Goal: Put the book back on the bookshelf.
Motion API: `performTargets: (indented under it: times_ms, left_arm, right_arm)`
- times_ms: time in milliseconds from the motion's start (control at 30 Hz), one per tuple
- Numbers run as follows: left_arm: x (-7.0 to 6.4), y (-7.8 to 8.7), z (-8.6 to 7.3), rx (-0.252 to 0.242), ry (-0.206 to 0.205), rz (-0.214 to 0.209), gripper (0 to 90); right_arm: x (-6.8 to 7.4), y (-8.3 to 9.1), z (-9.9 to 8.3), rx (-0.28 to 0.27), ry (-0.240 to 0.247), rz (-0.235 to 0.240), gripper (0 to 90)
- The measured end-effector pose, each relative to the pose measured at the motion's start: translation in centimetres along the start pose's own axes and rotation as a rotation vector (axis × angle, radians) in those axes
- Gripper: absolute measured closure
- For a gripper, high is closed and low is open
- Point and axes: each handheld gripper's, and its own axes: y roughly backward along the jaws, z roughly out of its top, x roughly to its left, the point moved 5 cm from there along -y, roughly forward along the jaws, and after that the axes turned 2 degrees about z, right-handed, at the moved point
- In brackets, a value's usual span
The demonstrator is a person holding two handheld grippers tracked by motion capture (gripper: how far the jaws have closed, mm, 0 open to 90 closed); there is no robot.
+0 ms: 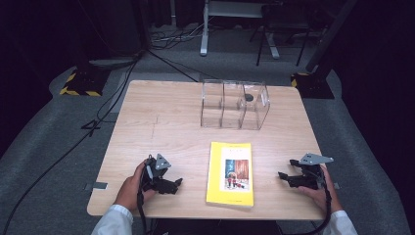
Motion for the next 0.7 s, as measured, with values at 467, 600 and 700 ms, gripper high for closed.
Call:
performTargets:
  times_ms: [467, 600, 700]
  left_arm:
    - [-1.4, 0.2, -0.2, -0.003, -0.089, -0.076, 0.3]
    - [-2.1, 0.5, -0.6, -0.003, -0.106, -0.096, 0.2]
    - [-2.7, 0.6, -0.7, 0.005, -0.138, -0.116, 0.2]
  right_arm:
    - [1.0, -0.4, 0.6, 0.057, 0.055, 0.052, 21.1]
    - [1.6, -0.4, 1.2, 0.135, 0.118, 0.102, 23.1]
    - [3.3, -1.2, 2.4, 0.218, 0.217, 0.168, 23.0]
